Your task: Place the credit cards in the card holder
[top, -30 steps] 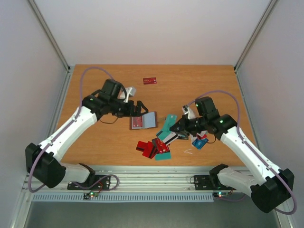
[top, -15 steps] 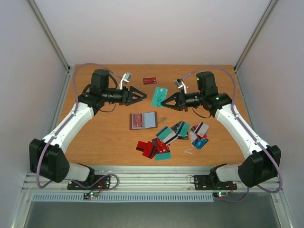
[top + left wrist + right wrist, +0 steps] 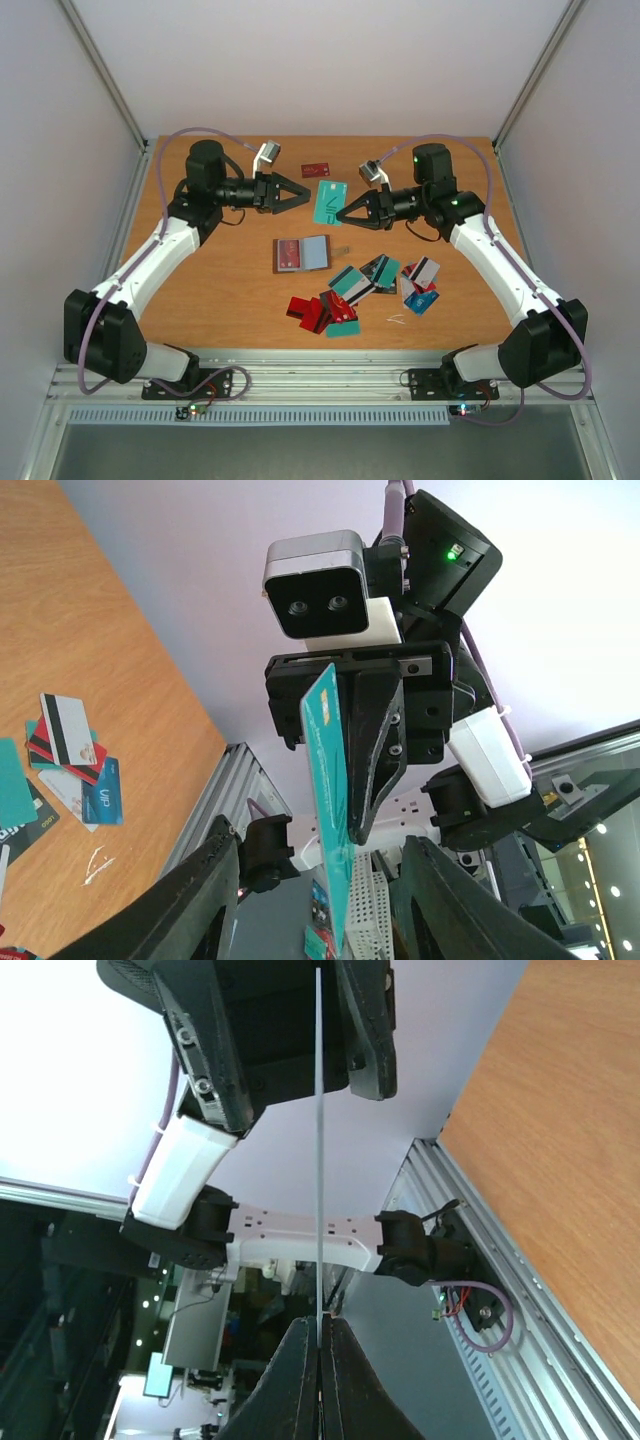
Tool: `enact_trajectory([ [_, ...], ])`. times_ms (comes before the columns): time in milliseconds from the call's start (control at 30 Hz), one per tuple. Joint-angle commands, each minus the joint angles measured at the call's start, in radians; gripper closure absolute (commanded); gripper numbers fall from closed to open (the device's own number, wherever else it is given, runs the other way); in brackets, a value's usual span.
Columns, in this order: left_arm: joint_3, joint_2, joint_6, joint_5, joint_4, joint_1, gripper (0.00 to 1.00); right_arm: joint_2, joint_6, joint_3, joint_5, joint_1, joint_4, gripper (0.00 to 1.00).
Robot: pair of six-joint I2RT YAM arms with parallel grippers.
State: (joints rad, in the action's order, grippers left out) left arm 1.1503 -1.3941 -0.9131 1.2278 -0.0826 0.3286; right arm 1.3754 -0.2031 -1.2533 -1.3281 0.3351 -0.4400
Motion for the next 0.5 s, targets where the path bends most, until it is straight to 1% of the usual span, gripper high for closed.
enact_trajectory([
  [0, -0.015, -0.012, -0.049, 0.043, -0.097, 0.001, 0.54, -0.007, -0.023, -0.02, -0.061, -0.001, 0.045, 0.99],
  [167, -0.025, -0.026, -0.117, 0.06, -0.18, 0.023, 0.59, -0.003, -0.013, -0.02, -0.066, 0.009, 0.036, 0.99],
  [233, -0.027, -0.031, -0.14, 0.061, -0.198, 0.032, 0.6, 0.001, -0.012, -0.023, -0.065, 0.016, 0.037, 0.99],
  [333, -0.019, -0.042, -0.153, 0.065, -0.207, 0.046, 0.66, 0.006, -0.008, -0.024, -0.065, 0.026, 0.037, 0.99],
  [467, -0.017, -0.051, -0.169, 0.071, -0.217, 0.056, 0.78, 0.013, 0.001, -0.024, -0.064, 0.036, 0.031, 0.99],
])
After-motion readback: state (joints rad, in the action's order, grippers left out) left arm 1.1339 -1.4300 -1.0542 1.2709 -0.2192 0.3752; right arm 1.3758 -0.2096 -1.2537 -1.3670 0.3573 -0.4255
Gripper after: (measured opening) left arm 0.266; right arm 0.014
